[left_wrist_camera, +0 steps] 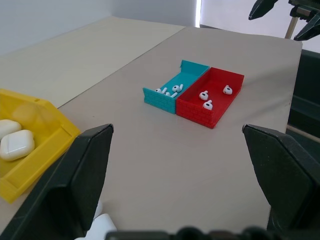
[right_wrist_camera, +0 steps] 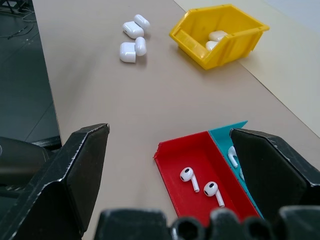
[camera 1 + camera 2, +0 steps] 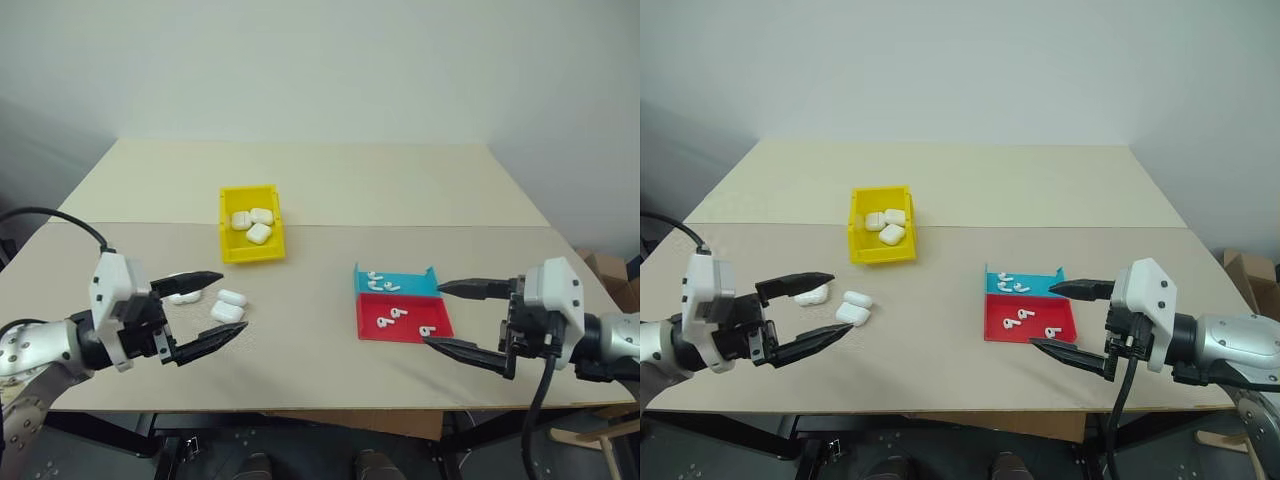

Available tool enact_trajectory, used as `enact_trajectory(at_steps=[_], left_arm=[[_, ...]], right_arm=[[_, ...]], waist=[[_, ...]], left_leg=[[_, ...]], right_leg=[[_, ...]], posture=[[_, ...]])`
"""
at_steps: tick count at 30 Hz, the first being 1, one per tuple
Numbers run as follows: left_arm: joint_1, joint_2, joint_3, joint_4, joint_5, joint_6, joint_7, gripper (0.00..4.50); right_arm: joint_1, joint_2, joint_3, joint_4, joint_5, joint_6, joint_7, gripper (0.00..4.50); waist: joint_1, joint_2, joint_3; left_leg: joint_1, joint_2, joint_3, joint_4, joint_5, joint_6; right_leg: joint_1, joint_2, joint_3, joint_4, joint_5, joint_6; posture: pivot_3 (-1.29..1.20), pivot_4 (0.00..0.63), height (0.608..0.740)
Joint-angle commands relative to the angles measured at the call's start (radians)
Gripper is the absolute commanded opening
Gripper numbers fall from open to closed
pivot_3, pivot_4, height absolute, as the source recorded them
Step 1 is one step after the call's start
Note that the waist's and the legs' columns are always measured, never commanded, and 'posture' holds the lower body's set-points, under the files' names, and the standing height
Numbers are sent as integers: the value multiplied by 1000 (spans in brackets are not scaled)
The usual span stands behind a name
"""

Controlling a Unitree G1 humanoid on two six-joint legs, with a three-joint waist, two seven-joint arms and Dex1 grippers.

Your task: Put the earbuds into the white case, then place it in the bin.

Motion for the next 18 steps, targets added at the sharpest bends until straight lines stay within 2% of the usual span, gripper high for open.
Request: enact_trajectory(at_steps=[1, 10, 15, 18], left_arm=[[6, 8, 48, -39, -24, 2, 15, 4500], [22, 75, 98, 18, -8, 39, 1, 4500], [116, 143, 131, 71, 67, 42, -86, 4500], [141, 166, 132, 105, 96, 106, -51, 4500]], right_arm=[[-22, -2, -9, -9, 6, -26, 5, 4453], [-32, 0, -5, -6, 6, -21, 3, 4453], [-32, 0, -2, -7, 5, -21, 5, 4453], [-35, 0, 2, -9, 7, -16, 1, 4453]], waist=[[0, 0, 0], [0, 0, 0], [-3, 0, 0], [-1, 0, 0]], left_leg=[[0, 0, 0, 0, 0, 0], [0, 0, 0, 0, 0, 0], [0, 0, 1, -1, 0, 0], [0, 0, 1, -1, 0, 0]], right_leg=[[0, 0, 0, 0, 0, 0], [0, 0, 0, 0, 0, 0], [-1, 0, 0, 0, -1, -1], [-2, 0, 0, 0, -1, -1]], posture=[[0, 150, 740], [0, 150, 740], [0, 150, 740], [0, 150, 740]])
